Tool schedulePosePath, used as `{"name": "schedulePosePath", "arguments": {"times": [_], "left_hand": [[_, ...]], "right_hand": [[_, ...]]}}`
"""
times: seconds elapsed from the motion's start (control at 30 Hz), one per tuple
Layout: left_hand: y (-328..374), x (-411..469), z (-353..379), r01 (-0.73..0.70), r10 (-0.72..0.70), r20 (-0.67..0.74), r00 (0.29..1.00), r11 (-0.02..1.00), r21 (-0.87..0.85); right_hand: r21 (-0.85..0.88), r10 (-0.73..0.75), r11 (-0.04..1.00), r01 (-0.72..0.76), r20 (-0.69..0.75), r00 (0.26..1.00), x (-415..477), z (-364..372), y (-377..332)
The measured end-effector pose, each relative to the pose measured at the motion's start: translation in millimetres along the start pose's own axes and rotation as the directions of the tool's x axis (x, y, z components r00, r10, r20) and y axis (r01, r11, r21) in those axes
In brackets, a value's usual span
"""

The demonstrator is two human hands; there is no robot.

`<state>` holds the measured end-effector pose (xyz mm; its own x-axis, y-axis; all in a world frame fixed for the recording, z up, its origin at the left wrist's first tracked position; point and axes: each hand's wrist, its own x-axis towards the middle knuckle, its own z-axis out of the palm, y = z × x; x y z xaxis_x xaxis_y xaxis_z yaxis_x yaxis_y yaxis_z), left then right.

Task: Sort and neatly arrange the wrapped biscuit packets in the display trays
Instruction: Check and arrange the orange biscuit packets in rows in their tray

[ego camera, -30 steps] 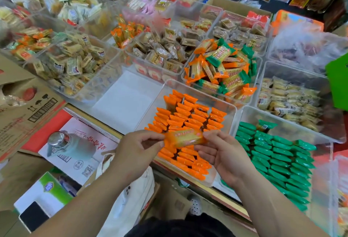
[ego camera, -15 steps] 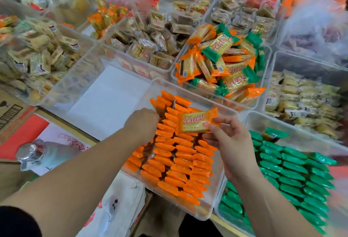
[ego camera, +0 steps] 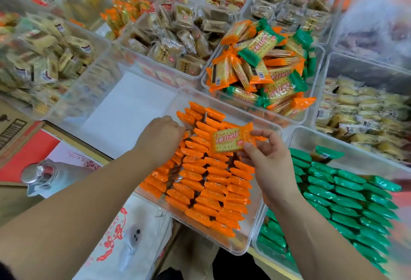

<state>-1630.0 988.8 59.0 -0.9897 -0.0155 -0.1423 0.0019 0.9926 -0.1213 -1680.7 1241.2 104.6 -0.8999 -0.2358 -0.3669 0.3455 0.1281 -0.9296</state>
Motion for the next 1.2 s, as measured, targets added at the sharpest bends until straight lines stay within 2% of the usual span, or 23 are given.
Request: {"name": "schedulePosePath", "arguments": {"times": [0.1, 0.17, 0.27, 0.33, 0.4, 0.43, 0.5, 0.57, 0.6, 0.67, 0.8, 0.9, 1.03, 1.1, 1.2], "left_hand": [[-4, -20, -12, 0.074, -0.09, -0.106, 0.99, 0.987, -0.144], [-5, -39, -22, 0.168, -0.204, -0.095, 0.974, 0.94, -0.299], [-7, -71, -35, 0.236, -0.34, -0.122, 0.932, 0.829, -0.508], [-6, -93, -46, 0.275, -0.465, -0.145, 0.873, 0.717, -0.641], [-4, -113, -52, 0.34, -0.615, -0.066, 0.786, 0.519, -0.784], [-2, -121, -53, 0.362, -0.679, 0.002, 0.734, 0.389, -0.847], [3, -134, -50, 0.35, -0.751, 0.183, 0.635, 0.068, -0.934], [8, -145, -41, 0.292, -0.72, 0.384, 0.578, -0.257, -0.921], [10, -150, -38, 0.27, -0.681, 0.459, 0.57, -0.373, -0.888], [14, -159, -31, 0.227, -0.624, 0.534, 0.57, -0.505, -0.833], [16, -172, -27, 0.218, -0.588, 0.577, 0.567, -0.568, -0.794], [13, -176, -30, 0.192, -0.575, 0.6, 0.555, -0.614, -0.766], [13, -177, -31, 0.204, -0.565, 0.608, 0.559, -0.617, -0.76], [14, -178, -33, 0.208, -0.541, 0.622, 0.566, -0.636, -0.743], [17, -181, -38, 0.22, -0.526, 0.618, 0.584, -0.63, -0.745]], "right_hand": [[-0.06, -0.052, 0.997, 0.052, 0.007, 0.999, 7, 10, -9], [-0.146, -0.098, 0.984, 0.101, 0.026, 0.995, 15, 22, -13], [-0.311, -0.18, 0.93, 0.197, 0.084, 0.98, 29, 47, -16], [-0.404, -0.198, 0.883, 0.239, 0.142, 0.97, 37, 68, -15], [-0.483, -0.205, 0.833, 0.271, 0.187, 0.961, 44, 88, -12], [-0.517, -0.209, 0.806, 0.288, 0.206, 0.956, 46, 97, -11], [-0.592, -0.226, 0.735, 0.33, 0.246, 0.943, 52, 113, -5], [-0.684, -0.243, 0.629, 0.371, 0.28, 0.929, 60, 126, 8], [-0.724, -0.243, 0.573, 0.384, 0.297, 0.923, 64, 132, 16], [-0.798, -0.246, 0.443, 0.408, 0.33, 0.912, 68, 140, 30], [-0.865, -0.299, 0.117, 0.488, 0.438, 0.848, 64, 144, 40], [-0.842, -0.327, 0.083, 0.533, 0.483, 0.812, 65, 141, 46], [-0.835, -0.172, -0.061, 0.548, 0.549, 0.818, 61, 134, 43], [-0.838, -0.213, -0.011, 0.546, 0.535, 0.818, 55, 128, 36], [-0.812, -0.316, 0.187, 0.553, 0.484, 0.816, 29, 117, 23]]}}
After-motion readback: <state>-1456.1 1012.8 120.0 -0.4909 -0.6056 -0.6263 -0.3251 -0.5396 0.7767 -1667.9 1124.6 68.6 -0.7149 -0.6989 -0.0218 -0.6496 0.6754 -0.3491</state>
